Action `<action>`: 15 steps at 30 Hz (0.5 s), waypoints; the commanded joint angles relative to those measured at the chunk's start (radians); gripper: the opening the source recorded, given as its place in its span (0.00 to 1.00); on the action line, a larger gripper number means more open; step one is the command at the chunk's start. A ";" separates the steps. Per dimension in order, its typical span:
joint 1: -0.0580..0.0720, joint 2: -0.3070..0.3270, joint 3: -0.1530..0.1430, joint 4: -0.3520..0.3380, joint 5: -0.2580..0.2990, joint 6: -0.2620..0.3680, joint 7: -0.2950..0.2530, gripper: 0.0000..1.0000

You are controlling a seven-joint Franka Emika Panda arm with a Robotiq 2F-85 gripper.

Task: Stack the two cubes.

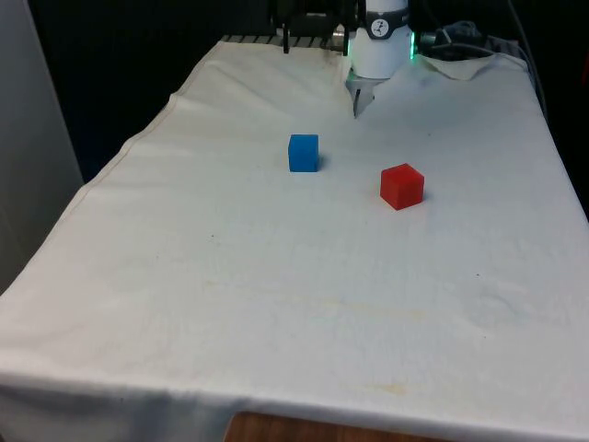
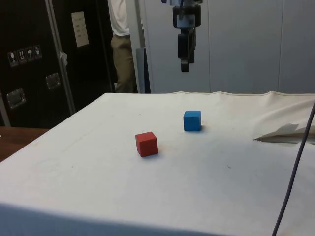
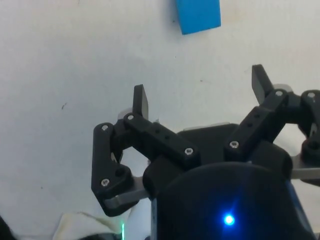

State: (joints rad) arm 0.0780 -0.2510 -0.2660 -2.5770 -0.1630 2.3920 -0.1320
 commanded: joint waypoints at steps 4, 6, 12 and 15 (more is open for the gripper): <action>0.004 0.028 -0.017 -0.014 0.012 0.062 -0.039 1.00; 0.005 0.042 -0.021 -0.017 0.014 0.086 -0.054 1.00; 0.004 0.074 -0.024 -0.023 0.015 0.144 -0.086 1.00; 0.005 0.097 -0.028 -0.030 0.019 0.180 -0.112 1.00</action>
State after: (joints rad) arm 0.0780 -0.1580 -0.2890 -2.6000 -0.1590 2.5490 -0.2250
